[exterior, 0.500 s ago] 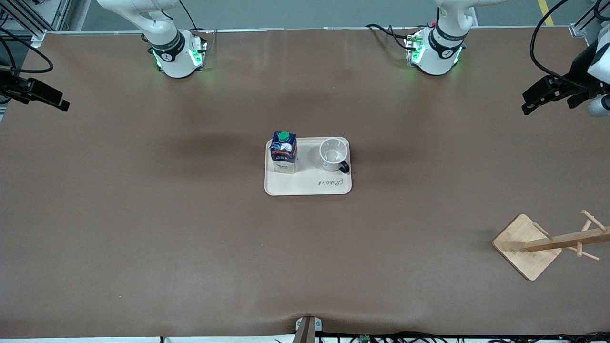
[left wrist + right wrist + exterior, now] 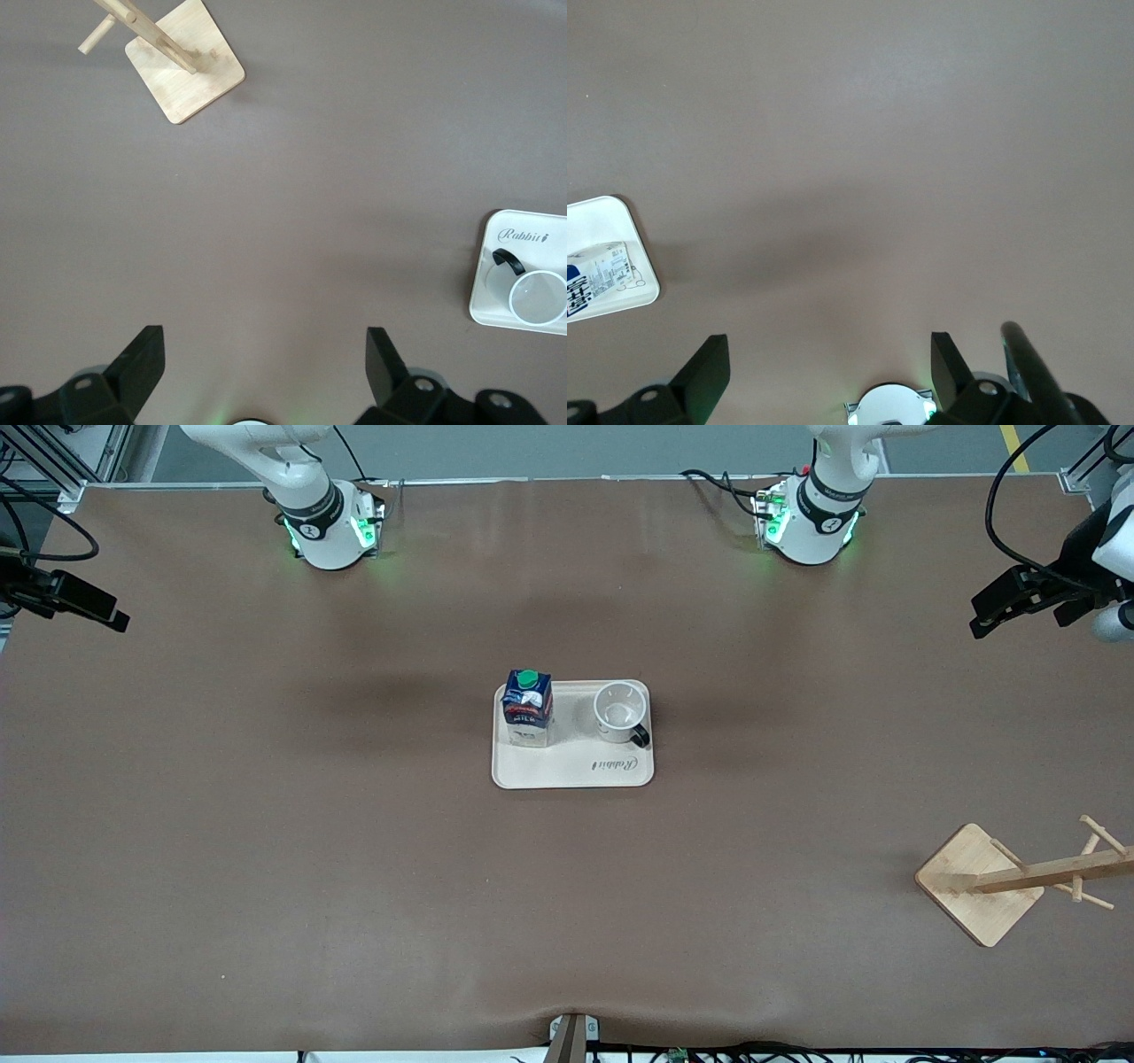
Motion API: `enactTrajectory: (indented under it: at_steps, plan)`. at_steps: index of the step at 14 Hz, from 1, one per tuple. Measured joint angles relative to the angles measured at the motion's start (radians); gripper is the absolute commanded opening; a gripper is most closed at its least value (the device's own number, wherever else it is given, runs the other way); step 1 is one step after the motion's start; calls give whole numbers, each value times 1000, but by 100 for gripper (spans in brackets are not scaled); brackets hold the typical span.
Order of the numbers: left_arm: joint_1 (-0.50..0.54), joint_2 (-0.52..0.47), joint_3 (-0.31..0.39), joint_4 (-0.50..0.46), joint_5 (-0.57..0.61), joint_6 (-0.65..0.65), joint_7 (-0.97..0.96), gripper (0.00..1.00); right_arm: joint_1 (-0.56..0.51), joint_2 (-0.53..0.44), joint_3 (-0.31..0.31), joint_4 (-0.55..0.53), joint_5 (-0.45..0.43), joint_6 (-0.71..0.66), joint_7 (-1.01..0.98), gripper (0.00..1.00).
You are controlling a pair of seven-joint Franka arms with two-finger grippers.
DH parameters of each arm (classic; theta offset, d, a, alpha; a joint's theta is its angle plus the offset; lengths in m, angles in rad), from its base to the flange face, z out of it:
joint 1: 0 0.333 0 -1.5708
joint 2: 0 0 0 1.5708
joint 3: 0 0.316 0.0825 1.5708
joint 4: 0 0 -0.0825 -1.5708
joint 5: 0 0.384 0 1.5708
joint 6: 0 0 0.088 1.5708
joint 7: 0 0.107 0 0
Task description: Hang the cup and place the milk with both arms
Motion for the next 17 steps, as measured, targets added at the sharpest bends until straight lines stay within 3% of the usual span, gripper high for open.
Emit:
enactTrajectory:
  at_steps: [17]
  plan:
    - [-12,33,-46,9,0,-7,-2,100,0,0,-1,0,0,0,0,100]
